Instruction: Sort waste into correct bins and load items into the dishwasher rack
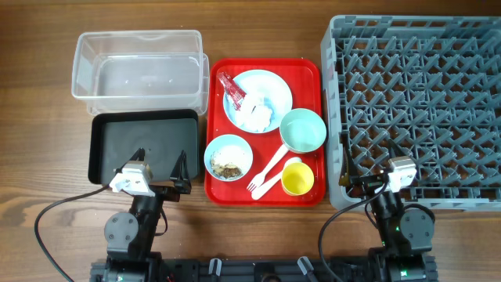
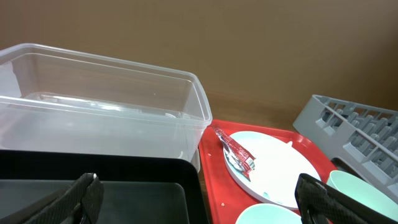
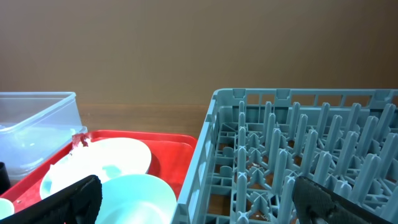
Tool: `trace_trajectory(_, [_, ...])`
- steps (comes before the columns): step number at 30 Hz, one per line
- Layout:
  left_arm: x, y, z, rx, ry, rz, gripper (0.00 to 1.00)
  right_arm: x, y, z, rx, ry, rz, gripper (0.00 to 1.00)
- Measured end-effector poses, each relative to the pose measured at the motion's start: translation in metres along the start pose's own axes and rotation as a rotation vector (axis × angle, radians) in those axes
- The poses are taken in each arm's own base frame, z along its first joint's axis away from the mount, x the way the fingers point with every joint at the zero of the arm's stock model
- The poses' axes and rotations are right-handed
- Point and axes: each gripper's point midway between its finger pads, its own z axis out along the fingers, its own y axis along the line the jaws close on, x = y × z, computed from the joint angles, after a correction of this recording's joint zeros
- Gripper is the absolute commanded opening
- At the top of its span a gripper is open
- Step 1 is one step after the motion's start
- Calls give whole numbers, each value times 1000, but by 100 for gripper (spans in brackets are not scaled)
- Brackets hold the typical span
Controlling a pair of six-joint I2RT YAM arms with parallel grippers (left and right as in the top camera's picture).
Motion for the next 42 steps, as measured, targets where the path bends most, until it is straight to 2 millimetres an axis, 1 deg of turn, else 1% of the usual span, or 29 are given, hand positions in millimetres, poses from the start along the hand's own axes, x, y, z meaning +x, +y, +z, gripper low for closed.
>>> trace_trajectory(33, [0,0,0,0,0,0,100,0,0,0,0,0,0,100])
trace_trajectory(37, [0,0,0,0,1,0,100,1,0,0,0,6,61,100])
trace_trajectory(39, [3,1,0,-6,25,-2,100,13,-1,1,7,72,88,100])
trace_trajectory(41, [12,3,-2,-26,101,-9,100,14,-1,0,13,133,103,100])
trace_trajectory(42, [17,4,-2,-39,152,-13,100,8,0,-1,16,156,109,100])
